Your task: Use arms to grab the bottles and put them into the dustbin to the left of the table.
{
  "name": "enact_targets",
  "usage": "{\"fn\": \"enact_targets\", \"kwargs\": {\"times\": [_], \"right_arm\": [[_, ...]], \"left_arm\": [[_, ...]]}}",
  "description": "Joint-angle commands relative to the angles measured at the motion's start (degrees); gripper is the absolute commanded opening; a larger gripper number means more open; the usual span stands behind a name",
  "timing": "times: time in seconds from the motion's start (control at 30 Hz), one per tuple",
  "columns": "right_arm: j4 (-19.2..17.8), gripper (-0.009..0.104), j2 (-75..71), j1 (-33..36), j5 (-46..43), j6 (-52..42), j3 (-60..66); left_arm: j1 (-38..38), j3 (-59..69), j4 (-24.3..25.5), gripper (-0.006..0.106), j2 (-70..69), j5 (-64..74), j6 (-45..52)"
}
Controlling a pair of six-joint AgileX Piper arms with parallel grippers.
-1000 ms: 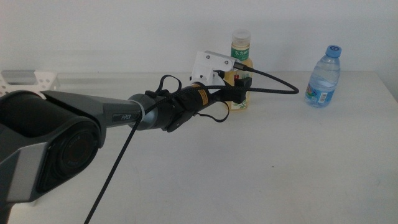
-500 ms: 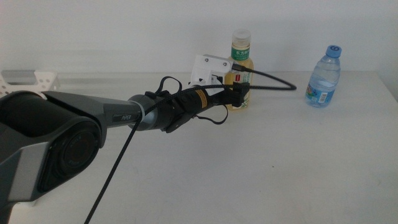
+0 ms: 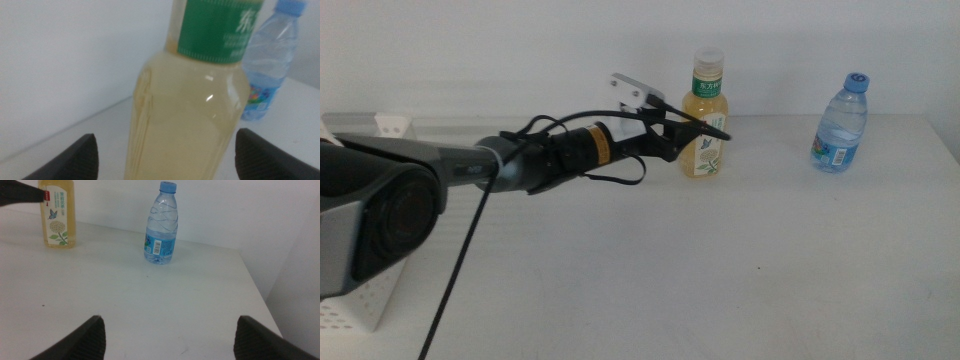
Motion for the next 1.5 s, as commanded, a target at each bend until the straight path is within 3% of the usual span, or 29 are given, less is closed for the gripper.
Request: {"fn": "enact_targets", "kwargs": {"times": [0.0,0.2,0.67,1.03,1.2,1.37,1.4,1.47], "right_arm": [[-0.37,0.067,-1.57,-0.37,-4.41,-0.69,-0.45],[-0.37,0.067,-1.57,-0.37,-4.41,-0.69,-0.45],[-0.37,0.067,-1.57,-0.37,-4.41,-0.69,-0.45],[-0.37,0.067,-1.57,-0.37,-4.41,-0.69,-0.45],[-0.37,0.067,-1.57,-0.37,-4.41,-0.69,-0.45],[-0.37,0.067,-1.57,-0.37,-4.41,-0.69,-0.45],[-0.37,0.067,-1.57,-0.37,-4.41,-0.69,-0.45],[-0.37,0.067,-1.57,-0.37,-4.41,-0.69,-0.45]], "left_arm": [[1.04,-1.72,0.82,0.09,-3.46,-8.19,-1.28],[1.23,-4.48,2.94,0.09,-1.2,-9.13,-2.72],[0.84,-22.53,17.44,0.09,7.05,-6.71,-20.46],[0.54,-23.3,19.16,0.087,7.46,-3.1,-19.87],[0.58,-23.3,19.56,0.069,7.48,-2.29,-19.16],[1.23,-23.3,19.69,0.032,7.48,-1.88,-19.94],[1.81,-23.3,19.93,0.016,7.48,-2.12,-20.46],[2.2,-23.3,21.52,0.002,7.12,-2.46,-21.48]]}}
